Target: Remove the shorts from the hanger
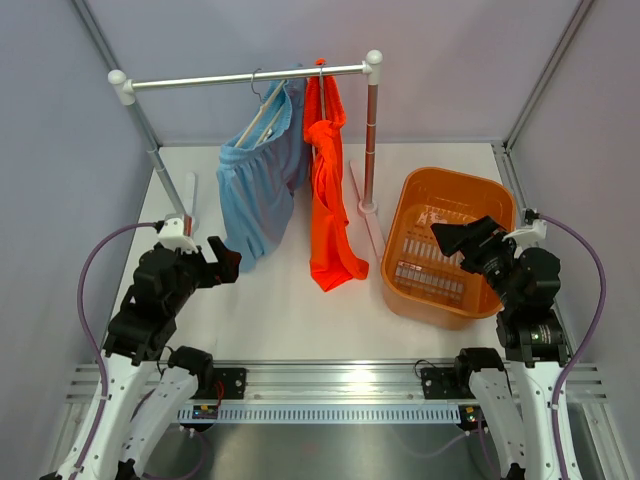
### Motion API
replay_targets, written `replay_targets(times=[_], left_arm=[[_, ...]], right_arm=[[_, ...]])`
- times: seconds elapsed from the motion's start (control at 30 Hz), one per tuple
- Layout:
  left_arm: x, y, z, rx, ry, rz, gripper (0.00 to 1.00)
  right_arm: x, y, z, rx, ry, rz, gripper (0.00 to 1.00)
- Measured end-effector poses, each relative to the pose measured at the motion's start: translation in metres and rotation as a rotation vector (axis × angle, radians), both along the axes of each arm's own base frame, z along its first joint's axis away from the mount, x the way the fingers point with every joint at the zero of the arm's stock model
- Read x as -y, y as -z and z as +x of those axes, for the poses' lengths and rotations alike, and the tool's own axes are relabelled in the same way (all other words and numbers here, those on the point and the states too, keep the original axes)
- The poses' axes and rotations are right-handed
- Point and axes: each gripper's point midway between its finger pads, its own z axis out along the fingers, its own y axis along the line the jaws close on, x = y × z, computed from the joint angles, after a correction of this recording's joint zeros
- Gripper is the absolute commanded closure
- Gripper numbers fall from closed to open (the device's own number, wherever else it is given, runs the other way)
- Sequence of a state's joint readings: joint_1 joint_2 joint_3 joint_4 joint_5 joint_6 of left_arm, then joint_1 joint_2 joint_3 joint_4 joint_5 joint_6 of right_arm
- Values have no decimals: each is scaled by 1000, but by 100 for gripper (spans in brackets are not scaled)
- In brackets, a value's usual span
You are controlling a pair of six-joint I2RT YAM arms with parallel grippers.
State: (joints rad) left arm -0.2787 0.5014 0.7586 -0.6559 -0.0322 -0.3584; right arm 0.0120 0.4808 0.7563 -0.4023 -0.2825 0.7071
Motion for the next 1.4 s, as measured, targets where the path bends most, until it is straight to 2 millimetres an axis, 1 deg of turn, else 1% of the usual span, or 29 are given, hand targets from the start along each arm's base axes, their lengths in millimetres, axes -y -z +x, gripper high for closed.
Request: replay_targets(times=[0.13, 0.33, 0.4, 0.47, 0.5, 0.57, 0.7, 0.73, 0.77, 0.8, 0.9, 1.03, 1.13, 1.3, 1.4], left_arm=[[0, 0, 0, 0, 0, 0, 1], [4, -1, -2, 3, 28, -1, 1], [8, -6, -5, 26, 60, -9, 1], [12, -15, -8, 63, 88, -22, 1], [13, -24, -11, 86, 98, -29, 1], [13, -49, -12, 142, 108, -38, 1], [16, -129, -5, 286, 113, -63, 6], [17, -144, -1, 310, 114, -67, 7], [19, -166, 5, 347, 117, -74, 8], [21, -182, 12, 379, 118, -77, 8], [27, -211, 36, 412, 120, -62, 8], [37, -237, 80, 440, 125, -24, 8], [45, -241, 115, 441, 132, 21, 8], [57, -233, 173, 407, 152, 112, 8], [63, -229, 197, 392, 161, 147, 8]], right_arm=[[0, 4, 0, -9, -2, -14, 1], [-2, 17, 8, -69, -22, -28, 1], [-3, 22, 11, -90, -31, -29, 1], [-4, 25, 12, -101, -38, -30, 1], [-5, 26, 12, -105, -41, -31, 1], [-5, 28, 12, -113, -48, -33, 1], [-7, 26, 12, -114, -58, -34, 1], [-7, 25, 12, -113, -59, -34, 1], [-7, 24, 13, -111, -60, -35, 1], [-7, 24, 13, -111, -60, -35, 0], [-8, 25, 14, -116, -66, -33, 1], [-12, 25, 16, -120, -87, -20, 1], [-16, 24, 19, -119, -107, -9, 0], [-20, 28, 22, -137, -134, 2, 1], [-21, 29, 23, -147, -140, 7, 1]])
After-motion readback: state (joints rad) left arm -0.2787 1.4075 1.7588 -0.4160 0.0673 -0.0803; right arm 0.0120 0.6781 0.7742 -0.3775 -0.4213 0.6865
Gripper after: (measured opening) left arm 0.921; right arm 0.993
